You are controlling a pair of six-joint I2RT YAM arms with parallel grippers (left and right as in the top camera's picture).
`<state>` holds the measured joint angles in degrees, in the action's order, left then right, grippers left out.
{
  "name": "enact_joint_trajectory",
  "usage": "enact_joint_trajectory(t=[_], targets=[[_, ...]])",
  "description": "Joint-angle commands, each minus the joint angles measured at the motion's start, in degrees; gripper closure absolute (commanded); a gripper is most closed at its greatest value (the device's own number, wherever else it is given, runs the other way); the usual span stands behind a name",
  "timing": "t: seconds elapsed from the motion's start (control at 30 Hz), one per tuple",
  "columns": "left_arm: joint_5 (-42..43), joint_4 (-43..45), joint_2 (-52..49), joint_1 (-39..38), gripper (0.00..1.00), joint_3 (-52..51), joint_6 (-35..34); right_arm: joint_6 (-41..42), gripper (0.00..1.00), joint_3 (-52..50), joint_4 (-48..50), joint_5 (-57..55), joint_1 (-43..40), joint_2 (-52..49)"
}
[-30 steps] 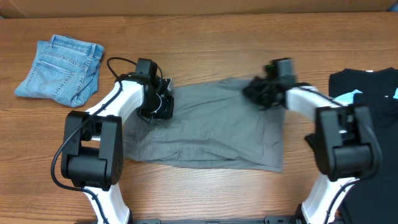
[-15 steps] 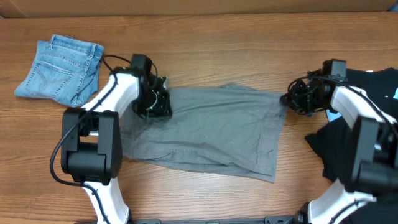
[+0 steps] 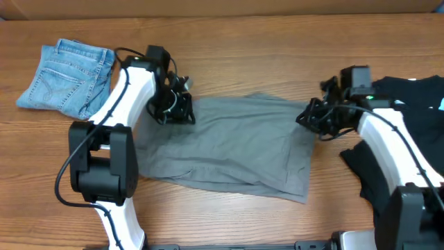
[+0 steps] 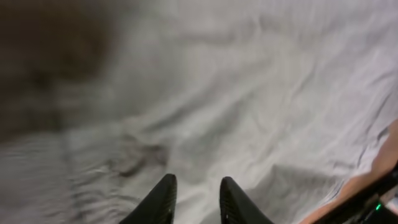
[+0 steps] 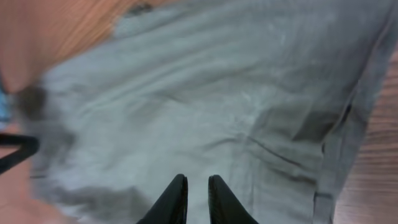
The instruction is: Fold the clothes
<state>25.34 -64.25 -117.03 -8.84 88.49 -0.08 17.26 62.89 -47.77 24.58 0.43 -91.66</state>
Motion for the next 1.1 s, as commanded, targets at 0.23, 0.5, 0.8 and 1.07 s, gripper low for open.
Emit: enact_joint_trajectory(t=[0.23, 0.5, 0.8, 1.07], targets=[[-2.97, 4.61, -0.22, -5.05, 0.83, -15.72, 4.17, 16.31, 0.88, -7.91, 16.41, -26.08, -3.52, -10.86], [-2.73, 7.85, -0.22, -4.52, 0.79, -16.39, 3.67, 8.52, 0.87, -2.16, 16.41, -18.21, -10.82, -10.73], [-2.60, 1.99, -0.22, -4.52, 0.76, -2.78, 3.28, -2.54, 0.87, 5.84, -4.55, -0.72, -4.28, 0.22], [2.93, -11.17, -0.22, -4.52, 0.75, 5.16, 2.86, -6.86, 0.83, 3.78, -18.23, 0.81, 12.59, 1.49]])
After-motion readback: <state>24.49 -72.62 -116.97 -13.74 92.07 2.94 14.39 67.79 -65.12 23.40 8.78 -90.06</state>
